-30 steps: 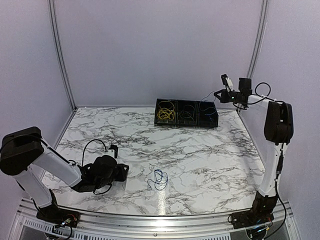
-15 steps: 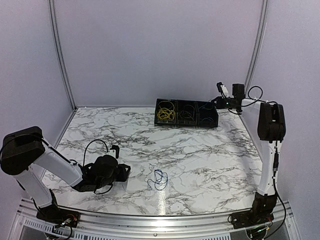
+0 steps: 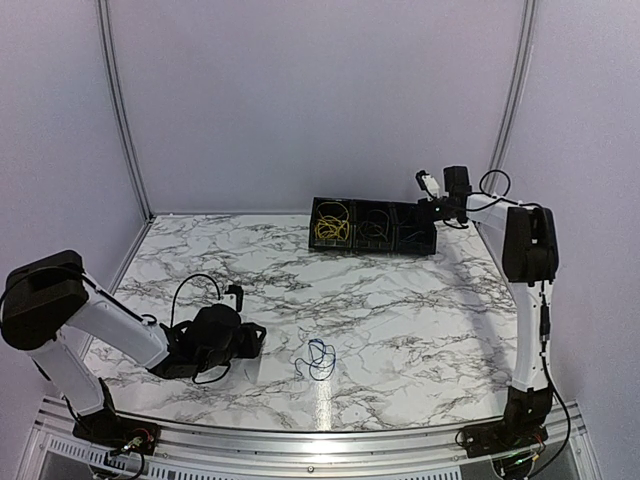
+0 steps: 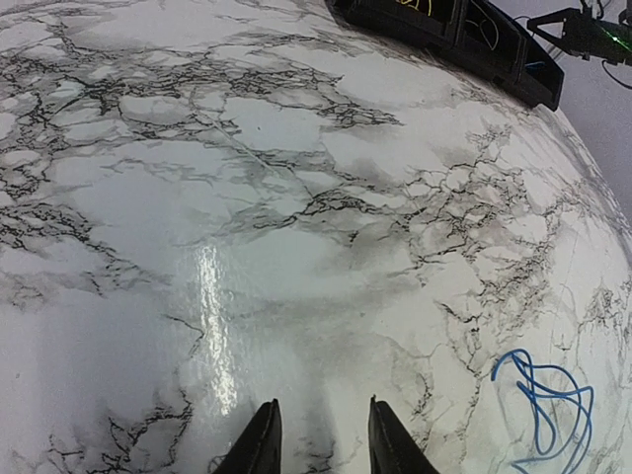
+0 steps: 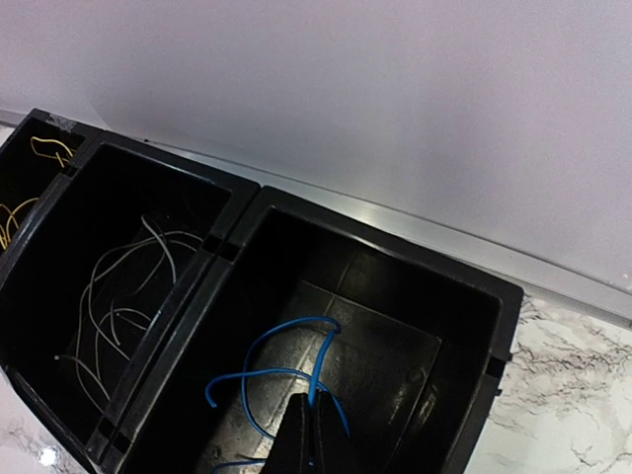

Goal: Untangle the cables

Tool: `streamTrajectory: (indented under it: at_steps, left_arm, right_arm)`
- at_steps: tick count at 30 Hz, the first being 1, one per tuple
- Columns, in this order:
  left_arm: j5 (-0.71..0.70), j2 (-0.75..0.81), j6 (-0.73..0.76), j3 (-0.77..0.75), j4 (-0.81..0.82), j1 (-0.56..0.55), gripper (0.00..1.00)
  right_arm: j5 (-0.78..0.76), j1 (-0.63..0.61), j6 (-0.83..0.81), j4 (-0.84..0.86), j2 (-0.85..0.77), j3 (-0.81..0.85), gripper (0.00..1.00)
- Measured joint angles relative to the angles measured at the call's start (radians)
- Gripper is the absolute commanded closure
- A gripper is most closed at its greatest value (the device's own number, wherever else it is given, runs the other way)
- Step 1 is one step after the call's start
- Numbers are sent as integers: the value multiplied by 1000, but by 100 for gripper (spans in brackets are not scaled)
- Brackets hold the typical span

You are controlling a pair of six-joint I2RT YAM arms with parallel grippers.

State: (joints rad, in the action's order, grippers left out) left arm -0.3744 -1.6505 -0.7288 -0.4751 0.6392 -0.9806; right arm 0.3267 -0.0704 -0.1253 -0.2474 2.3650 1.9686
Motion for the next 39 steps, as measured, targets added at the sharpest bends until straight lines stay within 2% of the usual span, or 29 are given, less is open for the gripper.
streamTrajectory:
  at_steps: [2, 4, 11, 16, 20, 23, 29, 35, 39]
  left_arm:
    - [0, 1, 4, -8, -7, 0, 67]
    - [0, 3, 10, -14, -18, 0, 67]
    - [0, 37, 30, -14, -45, 0, 67]
    - [27, 50, 39, -15, -54, 0, 67]
    - [98, 51, 41, -16, -62, 0, 66]
    - [176, 51, 44, -26, -70, -6, 63]
    - [317, 51, 43, -76, -75, -53, 58]
    - [410, 50, -70, -83, -79, -63, 58]
    - [479, 24, -157, -93, -83, -66, 69]
  right_arm:
    - [-15, 0, -8, -15, -5, -3, 77]
    - [-31, 0, -19, -25, -28, -32, 65]
    - [-65, 1, -68, -82, -235, -167, 51]
    - [-37, 1, -70, -29, -509, -370, 52]
    - [87, -6, -63, 64, -697, -558, 57]
    - [188, -61, -72, 116, -797, -717, 57]
    - [315, -268, -161, 139, -853, -946, 57]
    - [366, -299, -203, 158, -876, -1047, 58]
    - [381, -299, -222, 180, -907, -1052, 58]
